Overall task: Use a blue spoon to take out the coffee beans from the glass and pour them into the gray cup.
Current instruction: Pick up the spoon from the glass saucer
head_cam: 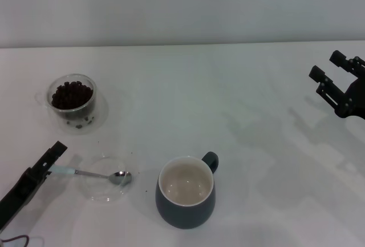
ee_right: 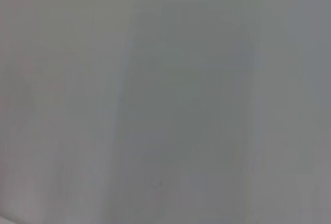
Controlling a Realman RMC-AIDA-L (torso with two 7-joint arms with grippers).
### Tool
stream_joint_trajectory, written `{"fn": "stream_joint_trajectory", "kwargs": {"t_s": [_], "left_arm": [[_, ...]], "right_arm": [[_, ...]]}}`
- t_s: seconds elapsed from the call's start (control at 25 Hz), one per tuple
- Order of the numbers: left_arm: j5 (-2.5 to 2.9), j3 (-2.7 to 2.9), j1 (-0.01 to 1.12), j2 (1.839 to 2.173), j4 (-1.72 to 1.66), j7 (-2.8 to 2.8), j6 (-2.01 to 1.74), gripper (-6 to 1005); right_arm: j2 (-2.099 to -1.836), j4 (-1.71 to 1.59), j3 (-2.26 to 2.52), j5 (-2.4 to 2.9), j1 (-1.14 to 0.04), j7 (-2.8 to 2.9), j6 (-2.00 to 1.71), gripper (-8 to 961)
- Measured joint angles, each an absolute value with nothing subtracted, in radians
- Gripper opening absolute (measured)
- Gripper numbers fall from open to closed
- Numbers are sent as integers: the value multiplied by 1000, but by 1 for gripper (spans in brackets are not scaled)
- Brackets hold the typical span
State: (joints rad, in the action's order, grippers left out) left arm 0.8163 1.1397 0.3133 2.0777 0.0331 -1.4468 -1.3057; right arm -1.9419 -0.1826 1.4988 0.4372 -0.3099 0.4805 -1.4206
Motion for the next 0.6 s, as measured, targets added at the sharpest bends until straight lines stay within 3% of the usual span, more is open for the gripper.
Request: {"fn": "stream_joint_trajectory", "kwargs": {"t_s": [0.6], "left_arm": [[859, 1140, 326, 2080, 20, -1433, -1312, 889]], "right_arm": [[-1940, -183, 1497, 437, -314, 486, -1420, 546]]}}
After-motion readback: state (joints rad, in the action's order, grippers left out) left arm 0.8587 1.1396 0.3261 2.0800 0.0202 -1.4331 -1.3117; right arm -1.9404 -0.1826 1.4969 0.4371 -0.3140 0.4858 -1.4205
